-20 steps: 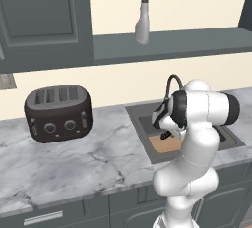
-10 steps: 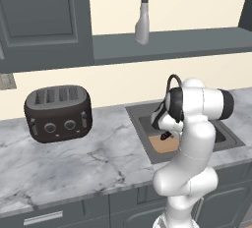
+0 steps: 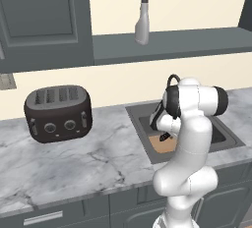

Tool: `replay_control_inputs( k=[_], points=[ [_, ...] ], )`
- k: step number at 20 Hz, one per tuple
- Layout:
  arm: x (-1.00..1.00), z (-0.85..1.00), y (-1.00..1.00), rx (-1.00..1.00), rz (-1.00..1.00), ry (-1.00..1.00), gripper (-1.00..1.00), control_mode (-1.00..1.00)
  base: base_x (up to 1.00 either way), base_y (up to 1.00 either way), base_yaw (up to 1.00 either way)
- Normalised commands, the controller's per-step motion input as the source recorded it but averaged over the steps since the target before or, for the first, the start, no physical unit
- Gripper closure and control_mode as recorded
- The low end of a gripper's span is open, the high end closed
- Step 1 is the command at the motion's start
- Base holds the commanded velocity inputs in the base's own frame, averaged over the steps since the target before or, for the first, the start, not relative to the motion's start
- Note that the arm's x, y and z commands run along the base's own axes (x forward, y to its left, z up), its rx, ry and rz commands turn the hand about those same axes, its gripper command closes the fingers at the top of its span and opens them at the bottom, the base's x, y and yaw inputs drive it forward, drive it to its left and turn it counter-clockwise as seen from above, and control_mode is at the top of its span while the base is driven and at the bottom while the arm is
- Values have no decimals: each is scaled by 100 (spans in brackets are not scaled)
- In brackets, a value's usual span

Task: Move the cutting board and knife to the sink. Then move spray from the shelves to the counter.

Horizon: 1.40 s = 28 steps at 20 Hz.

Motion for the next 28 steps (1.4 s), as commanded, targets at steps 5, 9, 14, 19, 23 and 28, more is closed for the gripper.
replay_control_inputs(
  k=[5, 9, 14, 19, 23, 28],
  points=[
    [6, -17, 3, 0, 0, 0, 100, -100, 0, 0, 0],
    [10, -9, 0, 0, 0, 0, 100, -100, 0, 0, 0],
    [10, -3, 0, 0, 0, 0, 100, -100, 0, 0, 0],
    [5, 4, 3, 0, 0, 1, 100, -100, 0, 0, 0],
    [0, 9, 15, 1, 0, 2, 100, -100, 0, 0, 0],
    [0, 8, 24, 3, 0, 0, 100, -100, 0, 0, 0]
  ],
)
